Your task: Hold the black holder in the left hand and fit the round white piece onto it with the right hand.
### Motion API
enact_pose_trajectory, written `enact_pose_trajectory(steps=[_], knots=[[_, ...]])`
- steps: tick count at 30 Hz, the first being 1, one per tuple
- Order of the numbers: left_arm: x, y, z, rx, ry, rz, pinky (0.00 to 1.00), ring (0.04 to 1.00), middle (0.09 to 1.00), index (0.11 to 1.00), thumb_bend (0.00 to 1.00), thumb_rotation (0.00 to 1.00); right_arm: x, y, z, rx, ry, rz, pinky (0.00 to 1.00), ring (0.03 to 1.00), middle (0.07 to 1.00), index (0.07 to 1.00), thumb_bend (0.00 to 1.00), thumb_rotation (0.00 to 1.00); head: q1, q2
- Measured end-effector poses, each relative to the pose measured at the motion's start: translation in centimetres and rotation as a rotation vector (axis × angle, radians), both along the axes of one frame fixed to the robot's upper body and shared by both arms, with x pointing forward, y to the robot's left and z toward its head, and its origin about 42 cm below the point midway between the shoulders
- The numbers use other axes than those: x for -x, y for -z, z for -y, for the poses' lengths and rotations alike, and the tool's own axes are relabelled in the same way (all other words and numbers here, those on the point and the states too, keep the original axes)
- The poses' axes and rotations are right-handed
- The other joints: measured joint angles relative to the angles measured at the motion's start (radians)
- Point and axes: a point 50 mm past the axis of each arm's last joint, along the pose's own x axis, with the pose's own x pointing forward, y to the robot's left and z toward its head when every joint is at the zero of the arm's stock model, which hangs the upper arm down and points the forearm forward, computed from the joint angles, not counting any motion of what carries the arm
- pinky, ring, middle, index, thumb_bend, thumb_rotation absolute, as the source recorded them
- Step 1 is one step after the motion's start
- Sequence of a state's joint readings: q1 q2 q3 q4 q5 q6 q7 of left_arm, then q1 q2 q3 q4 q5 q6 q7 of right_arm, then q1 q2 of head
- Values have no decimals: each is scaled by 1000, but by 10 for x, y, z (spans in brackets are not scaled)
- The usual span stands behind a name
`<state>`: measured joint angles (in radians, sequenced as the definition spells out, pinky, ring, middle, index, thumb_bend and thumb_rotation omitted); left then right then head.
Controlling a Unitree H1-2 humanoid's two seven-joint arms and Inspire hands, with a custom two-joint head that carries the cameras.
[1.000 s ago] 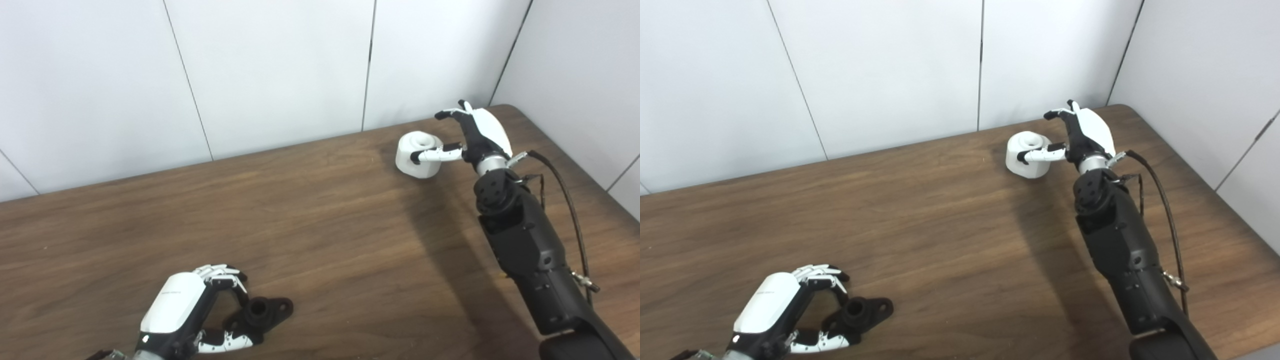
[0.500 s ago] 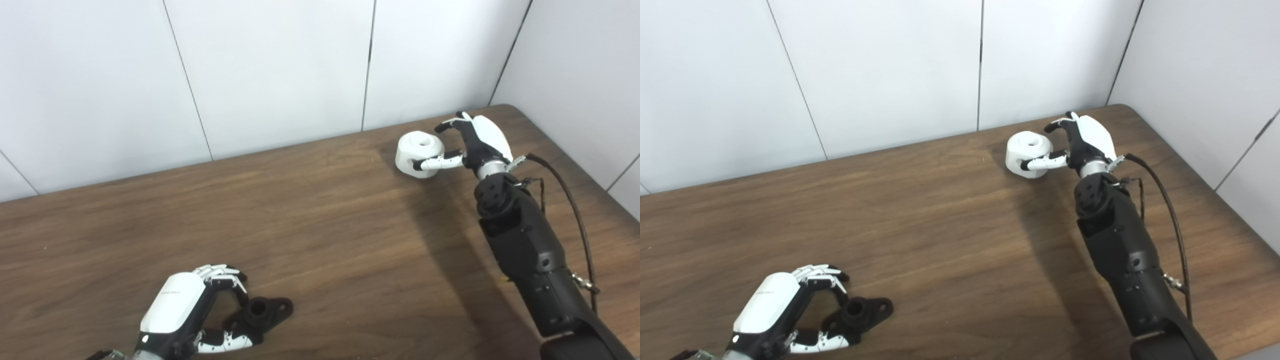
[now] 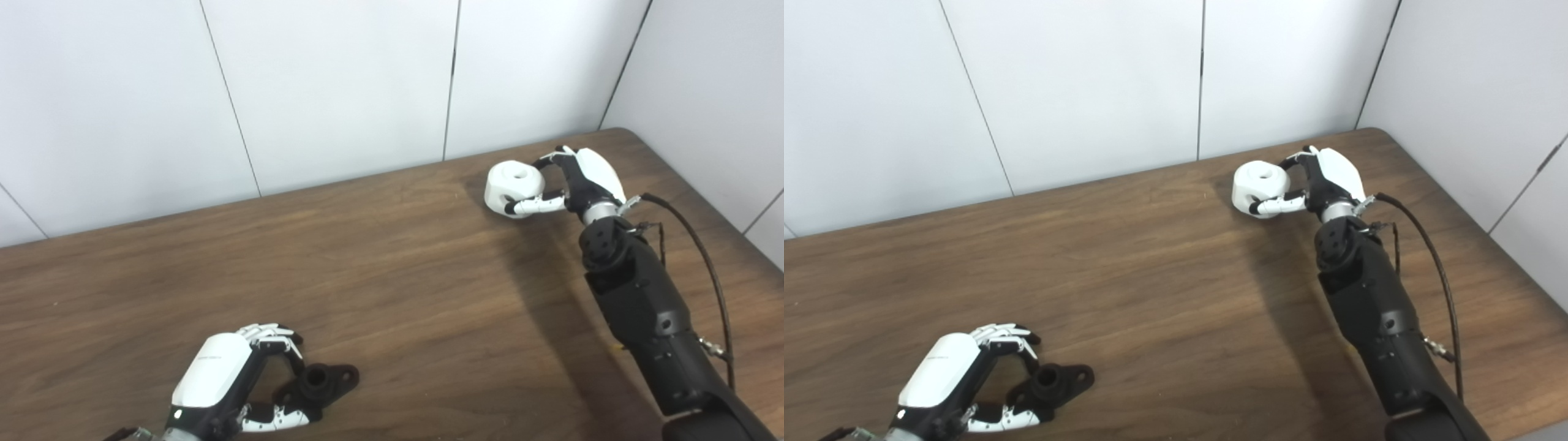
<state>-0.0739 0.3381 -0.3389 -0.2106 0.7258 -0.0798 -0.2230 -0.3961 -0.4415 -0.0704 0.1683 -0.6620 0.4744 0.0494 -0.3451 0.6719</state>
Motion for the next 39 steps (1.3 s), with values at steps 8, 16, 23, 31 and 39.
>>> enact_pose_trajectory(steps=[8,16,23,31,39], knots=[[-1,-1,0,-6,5,-1,846,811,745,483,522,48,0,0,-2,4,3,14,1000,1000,953,686,974,321,5,0],[-1,-1,-1,-6,8,-1,840,807,743,482,522,48,0,2,-1,-3,14,51,1000,1000,928,628,877,215,5,-3],[-2,-1,-1,-9,11,2,840,805,744,483,522,49,0,3,-2,-25,12,128,1000,1000,867,488,521,134,-2,-5],[-2,0,0,-10,14,1,840,805,744,482,522,50,1,7,-2,-28,11,140,1000,997,854,488,517,134,-3,-8],[-2,0,0,-11,16,2,839,804,742,482,522,50,2,10,0,-39,26,152,1000,979,848,488,518,134,9,-9]])
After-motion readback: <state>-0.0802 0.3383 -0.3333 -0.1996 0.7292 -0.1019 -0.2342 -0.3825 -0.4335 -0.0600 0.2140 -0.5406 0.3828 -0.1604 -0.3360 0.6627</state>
